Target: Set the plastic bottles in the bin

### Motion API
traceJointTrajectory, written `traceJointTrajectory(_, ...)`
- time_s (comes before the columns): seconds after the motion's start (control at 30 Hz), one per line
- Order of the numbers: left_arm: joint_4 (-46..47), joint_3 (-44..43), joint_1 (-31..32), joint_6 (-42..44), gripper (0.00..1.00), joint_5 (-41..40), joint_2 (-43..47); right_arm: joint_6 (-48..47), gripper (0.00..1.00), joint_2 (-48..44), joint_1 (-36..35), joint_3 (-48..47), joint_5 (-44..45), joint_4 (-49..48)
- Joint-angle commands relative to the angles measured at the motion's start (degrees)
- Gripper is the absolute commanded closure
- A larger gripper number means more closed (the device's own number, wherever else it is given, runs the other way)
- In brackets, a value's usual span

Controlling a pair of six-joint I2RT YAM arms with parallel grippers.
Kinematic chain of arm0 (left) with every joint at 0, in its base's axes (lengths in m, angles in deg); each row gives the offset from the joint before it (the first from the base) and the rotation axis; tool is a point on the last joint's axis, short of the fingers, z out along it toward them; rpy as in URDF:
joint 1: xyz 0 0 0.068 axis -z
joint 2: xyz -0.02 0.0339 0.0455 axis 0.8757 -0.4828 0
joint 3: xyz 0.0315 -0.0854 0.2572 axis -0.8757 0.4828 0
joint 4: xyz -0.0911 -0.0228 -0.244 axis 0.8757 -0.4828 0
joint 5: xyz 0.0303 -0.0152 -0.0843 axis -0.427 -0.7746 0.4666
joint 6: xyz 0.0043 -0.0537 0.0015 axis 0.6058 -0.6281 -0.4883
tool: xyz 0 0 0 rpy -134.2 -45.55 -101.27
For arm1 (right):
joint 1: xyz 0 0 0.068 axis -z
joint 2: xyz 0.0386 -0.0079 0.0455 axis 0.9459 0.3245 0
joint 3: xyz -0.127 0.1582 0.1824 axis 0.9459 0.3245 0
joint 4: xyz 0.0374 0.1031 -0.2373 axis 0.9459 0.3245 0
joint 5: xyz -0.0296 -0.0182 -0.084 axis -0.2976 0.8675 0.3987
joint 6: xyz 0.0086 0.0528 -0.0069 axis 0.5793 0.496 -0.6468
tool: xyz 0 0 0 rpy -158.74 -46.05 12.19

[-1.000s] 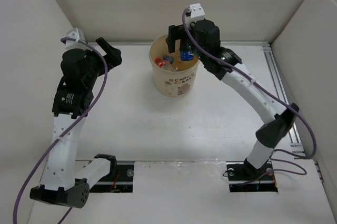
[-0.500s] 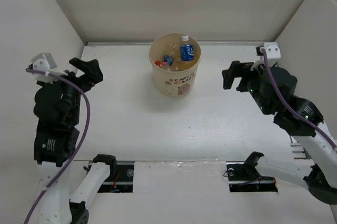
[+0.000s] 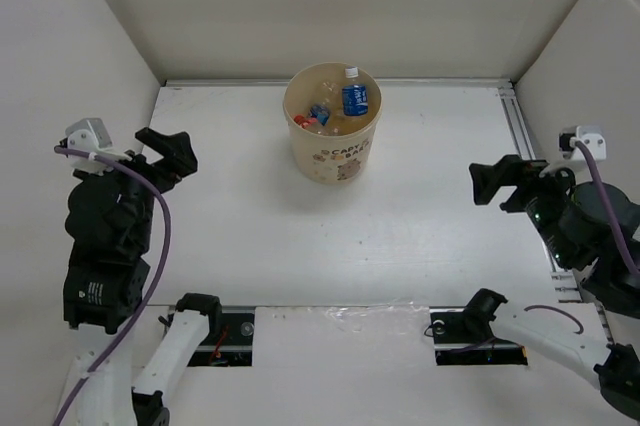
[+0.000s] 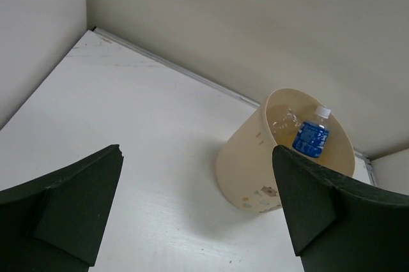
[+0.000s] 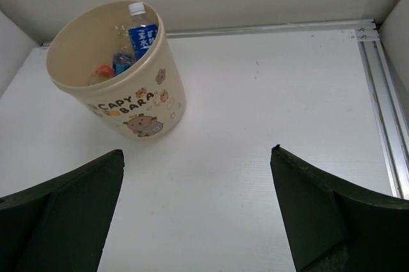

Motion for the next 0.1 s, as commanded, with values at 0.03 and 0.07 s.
traceJointTrajectory(0.03, 0.3, 1.5, 0.3, -0.5, 0.00, 1.8, 0.4, 0.2, 0.00, 0.7, 0.7, 0.7, 1.6, 1.8)
traceJointTrajectory(0.07, 0.3, 1.5, 0.3, -0.5, 0.00, 1.8, 0.4, 0.2, 0.00, 0.7, 0.7, 0.7, 1.1, 1.8)
